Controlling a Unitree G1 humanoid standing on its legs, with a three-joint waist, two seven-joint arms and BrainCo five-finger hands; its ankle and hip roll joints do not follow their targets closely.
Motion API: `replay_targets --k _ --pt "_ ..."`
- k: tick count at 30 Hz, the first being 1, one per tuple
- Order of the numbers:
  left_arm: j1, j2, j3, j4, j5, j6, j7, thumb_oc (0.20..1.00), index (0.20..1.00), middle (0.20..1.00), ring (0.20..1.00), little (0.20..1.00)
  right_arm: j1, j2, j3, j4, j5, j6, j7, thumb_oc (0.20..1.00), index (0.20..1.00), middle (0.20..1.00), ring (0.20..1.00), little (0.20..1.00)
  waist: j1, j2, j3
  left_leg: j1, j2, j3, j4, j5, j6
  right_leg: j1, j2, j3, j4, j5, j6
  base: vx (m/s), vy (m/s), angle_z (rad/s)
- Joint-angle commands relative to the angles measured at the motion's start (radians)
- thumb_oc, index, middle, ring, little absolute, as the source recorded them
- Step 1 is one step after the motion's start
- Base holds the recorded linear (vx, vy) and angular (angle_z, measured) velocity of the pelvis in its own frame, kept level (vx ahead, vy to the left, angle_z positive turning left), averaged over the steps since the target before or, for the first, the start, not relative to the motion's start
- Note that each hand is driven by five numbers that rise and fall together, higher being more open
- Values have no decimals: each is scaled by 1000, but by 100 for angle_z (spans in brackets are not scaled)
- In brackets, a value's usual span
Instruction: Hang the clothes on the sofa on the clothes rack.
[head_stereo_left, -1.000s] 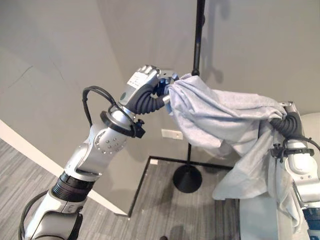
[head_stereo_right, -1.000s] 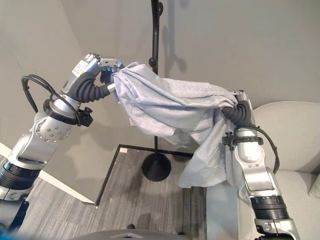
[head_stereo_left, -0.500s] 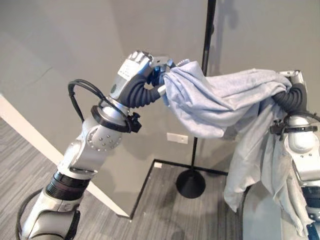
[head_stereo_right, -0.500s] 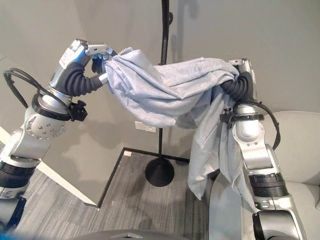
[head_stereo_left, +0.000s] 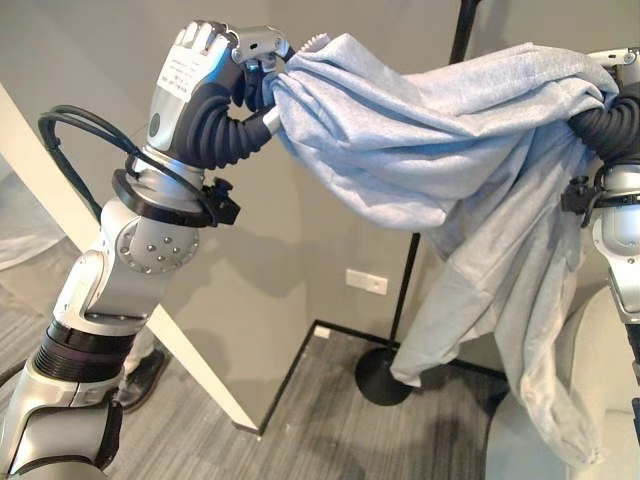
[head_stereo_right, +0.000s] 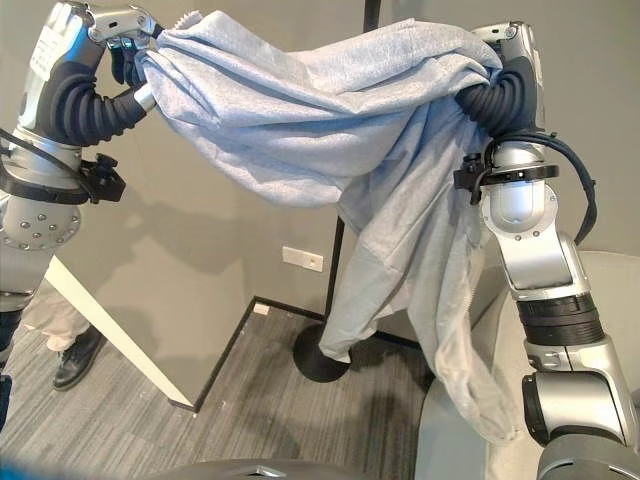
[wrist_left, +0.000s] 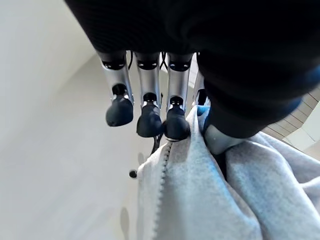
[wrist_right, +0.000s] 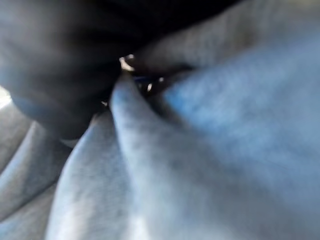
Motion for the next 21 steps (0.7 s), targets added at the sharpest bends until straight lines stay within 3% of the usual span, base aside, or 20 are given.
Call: replay_targets --k 1,7,11,14,17,18,21 --pt "-87 37 19 82 -27 19 61 200 200 200 200 200 -138 -57 30 54 68 -17 -26 200 200 200 200 200 41 -17 -50 64 60 1 13 -92 -57 -40 -45 -54 18 15 60 6 20 4" --pt "-123 77 -34 179 -34 33 64 200 200 200 200 200 -217 -57 124 117 97 1 2 200 200 200 200 200 53 -20 -47 65 51 -7 16 -101 -53 -41 -53 -61 18 19 67 8 18 2" --pt "-142 94 -52 185 -36 38 63 200 200 200 200 200 -249 -36 154 147 102 8 6 200 200 200 200 200 75 -18 -32 48 20 -26 48 -126 -33 -52 -86 -60 35 34 86 12 102 9" --pt "-162 97 -71 194 -37 43 59 200 200 200 200 200 -248 -28 160 150 84 23 15 200 200 200 200 200 81 -10 -20 35 -10 -33 74 -149 -8 -89 -130 -47 121 39 100 1 154 2" --pt "-168 95 -81 193 -33 50 52 200 200 200 200 200 -235 -27 151 142 74 33 21 200 200 200 200 200 71 3 3 49 -38 -53 95 -179 25 -152 -177 -1 287 113 97 22 188 2" --pt "-172 90 -87 194 -32 54 50 200 200 200 200 200 -236 -28 148 135 71 34 17 200 200 200 200 200 62 9 19 43 -47 -60 102 -176 38 -185 -183 22 344 151 91 0 164 7" --pt "-181 61 -105 200 -30 57 40 200 200 200 200 200 -202 -22 125 120 68 29 19 200 200 200 200 200 40 31 38 45 -41 -84 118 -191 48 -271 -166 72 425 135 67 69 68 16"
